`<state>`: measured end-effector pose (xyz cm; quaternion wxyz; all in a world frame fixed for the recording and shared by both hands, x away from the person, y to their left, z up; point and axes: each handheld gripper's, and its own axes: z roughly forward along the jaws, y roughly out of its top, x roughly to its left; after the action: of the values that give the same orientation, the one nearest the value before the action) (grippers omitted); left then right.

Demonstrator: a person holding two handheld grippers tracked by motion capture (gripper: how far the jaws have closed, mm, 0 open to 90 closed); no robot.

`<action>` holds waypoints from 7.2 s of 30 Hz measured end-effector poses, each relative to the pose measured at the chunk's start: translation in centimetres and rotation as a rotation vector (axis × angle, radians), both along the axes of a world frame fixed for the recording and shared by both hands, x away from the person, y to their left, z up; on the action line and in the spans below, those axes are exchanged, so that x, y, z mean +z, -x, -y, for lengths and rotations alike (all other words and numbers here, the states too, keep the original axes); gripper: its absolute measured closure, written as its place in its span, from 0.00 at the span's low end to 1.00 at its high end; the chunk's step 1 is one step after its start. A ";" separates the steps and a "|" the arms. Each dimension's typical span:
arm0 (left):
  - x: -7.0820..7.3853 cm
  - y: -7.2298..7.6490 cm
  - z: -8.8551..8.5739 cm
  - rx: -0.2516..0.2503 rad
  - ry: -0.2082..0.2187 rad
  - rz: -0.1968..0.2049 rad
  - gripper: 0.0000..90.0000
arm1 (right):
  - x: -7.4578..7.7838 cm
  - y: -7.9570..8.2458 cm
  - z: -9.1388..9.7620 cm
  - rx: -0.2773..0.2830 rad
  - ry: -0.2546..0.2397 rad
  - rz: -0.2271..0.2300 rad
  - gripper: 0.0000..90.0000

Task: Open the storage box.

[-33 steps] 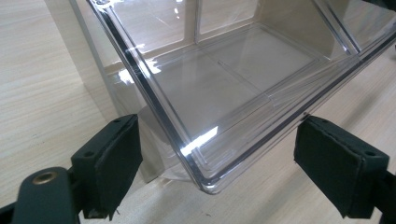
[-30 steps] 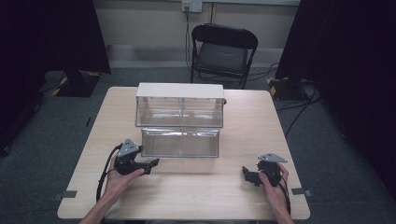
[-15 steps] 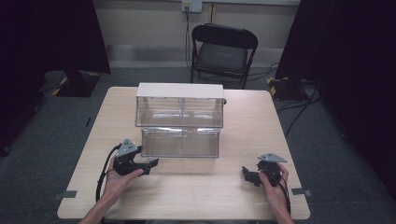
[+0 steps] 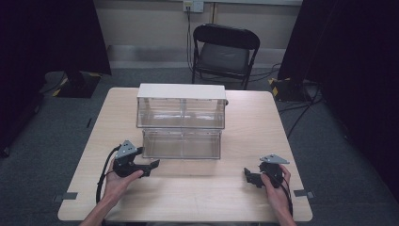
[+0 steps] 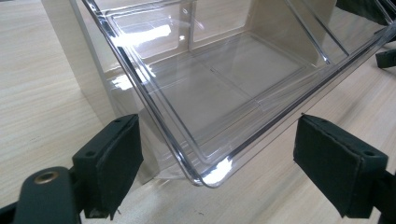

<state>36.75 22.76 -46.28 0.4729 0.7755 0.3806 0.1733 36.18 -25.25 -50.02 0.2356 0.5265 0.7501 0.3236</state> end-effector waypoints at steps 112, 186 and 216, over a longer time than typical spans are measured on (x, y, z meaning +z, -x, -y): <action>4.0 -1.0 -0.8 0.034 0.086 0.068 0.17 | 0.0 0.0 0.0 -0.004 0.000 -0.003 0.12; 6.3 -2.9 -0.1 0.045 0.099 0.093 0.17 | 0.0 -0.1 0.0 -0.001 0.002 -0.002 0.12; 7.2 -3.3 0.3 0.042 0.096 0.102 0.11 | 0.0 -0.1 0.0 -0.001 0.002 -0.002 0.12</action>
<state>40.06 22.48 -39.09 0.5245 0.7341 0.3798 0.2042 36.24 -25.25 -50.03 0.2354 0.5270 0.7504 0.3221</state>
